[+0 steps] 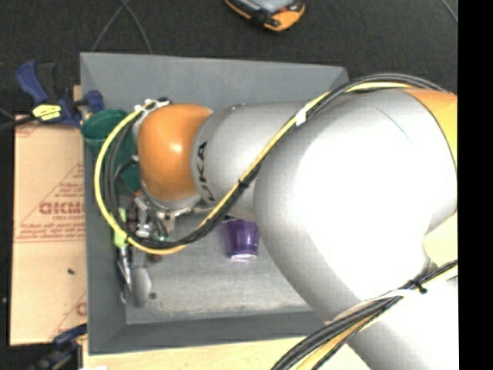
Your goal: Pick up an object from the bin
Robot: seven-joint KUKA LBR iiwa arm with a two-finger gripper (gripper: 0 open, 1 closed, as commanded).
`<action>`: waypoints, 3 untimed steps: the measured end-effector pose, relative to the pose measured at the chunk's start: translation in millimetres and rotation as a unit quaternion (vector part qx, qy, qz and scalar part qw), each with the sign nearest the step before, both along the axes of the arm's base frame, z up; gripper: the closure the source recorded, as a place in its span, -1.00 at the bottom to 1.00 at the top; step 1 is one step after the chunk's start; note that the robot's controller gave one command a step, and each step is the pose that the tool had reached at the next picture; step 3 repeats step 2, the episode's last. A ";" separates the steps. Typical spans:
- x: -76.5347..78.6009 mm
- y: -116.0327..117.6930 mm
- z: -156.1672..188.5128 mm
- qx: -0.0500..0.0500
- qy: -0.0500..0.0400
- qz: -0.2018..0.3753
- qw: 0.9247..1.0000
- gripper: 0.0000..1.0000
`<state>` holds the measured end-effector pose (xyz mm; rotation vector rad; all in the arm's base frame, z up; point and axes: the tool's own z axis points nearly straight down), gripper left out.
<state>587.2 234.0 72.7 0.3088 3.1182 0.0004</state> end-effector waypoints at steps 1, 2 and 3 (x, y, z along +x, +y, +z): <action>-22.8 -3.8 9.3 -0.001 -0.007 0.064 0.998 1.00; -22.8 -3.8 9.3 -0.001 -0.007 0.064 0.998 1.00; -22.8 -3.8 9.3 -0.001 -0.007 0.064 0.998 1.00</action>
Offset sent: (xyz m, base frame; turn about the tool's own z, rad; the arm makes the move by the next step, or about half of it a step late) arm 0.0000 0.0000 0.0000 0.0000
